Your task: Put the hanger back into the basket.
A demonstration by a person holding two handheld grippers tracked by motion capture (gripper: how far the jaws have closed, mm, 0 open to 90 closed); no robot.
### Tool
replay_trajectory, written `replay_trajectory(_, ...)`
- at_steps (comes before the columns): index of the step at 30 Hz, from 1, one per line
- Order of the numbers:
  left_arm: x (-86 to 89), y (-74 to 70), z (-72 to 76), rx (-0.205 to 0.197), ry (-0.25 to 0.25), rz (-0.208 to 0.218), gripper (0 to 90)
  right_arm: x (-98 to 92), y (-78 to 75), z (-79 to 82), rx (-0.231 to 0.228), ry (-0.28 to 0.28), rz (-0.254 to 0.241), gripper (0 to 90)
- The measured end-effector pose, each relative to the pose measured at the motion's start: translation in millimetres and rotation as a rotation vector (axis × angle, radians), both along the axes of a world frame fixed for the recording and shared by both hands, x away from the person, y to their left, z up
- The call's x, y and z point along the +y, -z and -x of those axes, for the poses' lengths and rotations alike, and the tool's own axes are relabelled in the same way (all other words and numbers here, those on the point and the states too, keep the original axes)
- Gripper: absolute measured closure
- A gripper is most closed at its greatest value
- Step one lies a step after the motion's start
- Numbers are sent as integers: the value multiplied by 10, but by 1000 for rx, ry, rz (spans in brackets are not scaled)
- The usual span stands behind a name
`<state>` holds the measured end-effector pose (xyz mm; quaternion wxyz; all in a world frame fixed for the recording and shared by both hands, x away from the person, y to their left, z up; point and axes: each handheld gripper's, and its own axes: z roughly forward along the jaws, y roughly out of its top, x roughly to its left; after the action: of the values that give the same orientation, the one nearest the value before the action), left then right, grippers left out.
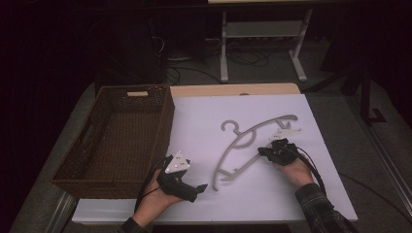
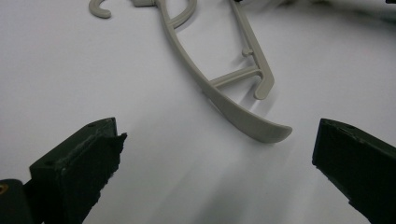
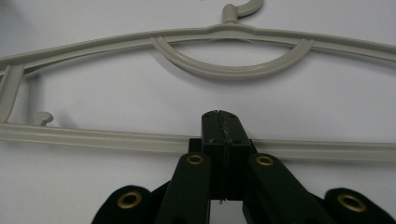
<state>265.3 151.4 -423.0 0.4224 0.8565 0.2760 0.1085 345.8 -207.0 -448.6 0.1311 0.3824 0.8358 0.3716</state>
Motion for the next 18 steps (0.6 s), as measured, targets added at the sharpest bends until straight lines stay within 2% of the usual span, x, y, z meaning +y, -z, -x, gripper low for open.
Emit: replay_trajectory(18,-31,4,8,4,-2,-7,6,4,56,-9,20,1,13,900)
